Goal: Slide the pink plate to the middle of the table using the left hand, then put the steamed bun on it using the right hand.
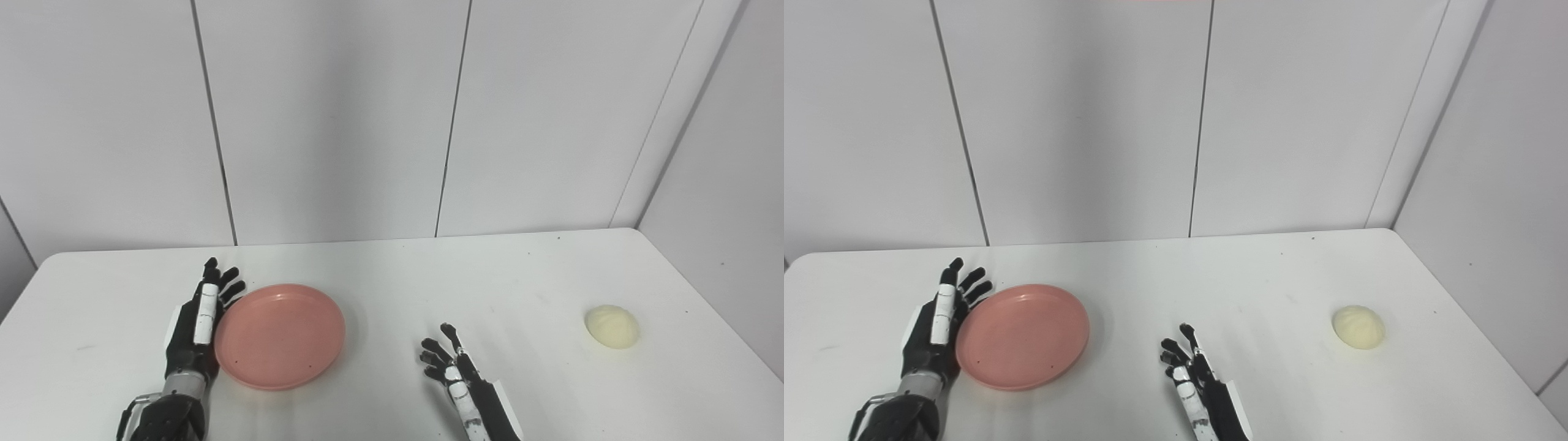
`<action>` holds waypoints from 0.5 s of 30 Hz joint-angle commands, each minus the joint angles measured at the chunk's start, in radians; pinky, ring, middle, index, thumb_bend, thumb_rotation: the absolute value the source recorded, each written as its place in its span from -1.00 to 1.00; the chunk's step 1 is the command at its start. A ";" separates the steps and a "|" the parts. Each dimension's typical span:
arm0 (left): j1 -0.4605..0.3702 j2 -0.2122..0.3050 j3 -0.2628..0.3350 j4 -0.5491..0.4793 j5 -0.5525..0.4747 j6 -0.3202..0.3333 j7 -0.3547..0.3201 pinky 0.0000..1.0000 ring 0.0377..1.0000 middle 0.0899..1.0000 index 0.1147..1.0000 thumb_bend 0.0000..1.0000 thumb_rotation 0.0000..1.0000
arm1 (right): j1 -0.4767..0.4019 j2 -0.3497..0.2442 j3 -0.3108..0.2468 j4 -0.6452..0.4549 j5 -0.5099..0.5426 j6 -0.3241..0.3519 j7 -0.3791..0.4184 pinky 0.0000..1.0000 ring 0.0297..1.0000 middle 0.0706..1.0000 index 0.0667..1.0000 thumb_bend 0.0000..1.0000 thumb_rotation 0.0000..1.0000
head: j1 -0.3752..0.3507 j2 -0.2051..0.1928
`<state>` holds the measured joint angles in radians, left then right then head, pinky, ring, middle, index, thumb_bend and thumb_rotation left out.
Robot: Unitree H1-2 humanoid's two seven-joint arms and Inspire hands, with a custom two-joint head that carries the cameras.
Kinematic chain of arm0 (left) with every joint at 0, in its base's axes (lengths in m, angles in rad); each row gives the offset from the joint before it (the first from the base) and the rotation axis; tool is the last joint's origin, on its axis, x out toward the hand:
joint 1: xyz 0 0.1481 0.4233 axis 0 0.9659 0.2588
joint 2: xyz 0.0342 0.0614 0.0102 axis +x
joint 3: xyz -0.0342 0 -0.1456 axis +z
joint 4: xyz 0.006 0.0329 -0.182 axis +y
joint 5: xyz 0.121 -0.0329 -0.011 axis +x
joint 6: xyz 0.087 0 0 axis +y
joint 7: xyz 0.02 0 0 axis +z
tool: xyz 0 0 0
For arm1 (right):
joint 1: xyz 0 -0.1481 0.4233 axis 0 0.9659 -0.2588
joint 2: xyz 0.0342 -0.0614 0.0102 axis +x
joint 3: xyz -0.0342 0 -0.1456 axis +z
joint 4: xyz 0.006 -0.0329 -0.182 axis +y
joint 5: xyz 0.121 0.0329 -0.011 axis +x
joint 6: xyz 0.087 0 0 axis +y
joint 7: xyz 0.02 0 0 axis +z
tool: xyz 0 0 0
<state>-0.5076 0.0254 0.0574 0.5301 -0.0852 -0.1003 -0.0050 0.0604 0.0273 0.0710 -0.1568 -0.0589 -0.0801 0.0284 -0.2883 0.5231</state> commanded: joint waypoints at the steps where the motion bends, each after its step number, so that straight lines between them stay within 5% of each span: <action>1: -0.013 -0.013 -0.015 -0.019 0.021 -0.034 0.009 0.66 0.74 0.86 1.00 0.83 0.85 | 0.001 0.012 0.008 -0.005 -0.002 -0.003 -0.005 0.71 0.71 0.73 0.93 0.22 0.91 | -0.001 0.001; 15: 0.022 -0.037 -0.064 -0.046 0.062 -0.054 -0.007 0.69 0.77 0.91 1.00 0.64 0.87 | 0.021 0.019 0.021 -0.017 -0.037 0.000 -0.020 0.72 0.71 0.73 0.93 0.29 0.90 | -0.056 0.023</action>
<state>-0.4788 -0.0077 0.0040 0.5051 -0.0347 -0.1290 -0.0063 0.0664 0.0336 0.0846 -0.1591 -0.0944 -0.0787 0.0144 -0.3390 0.5415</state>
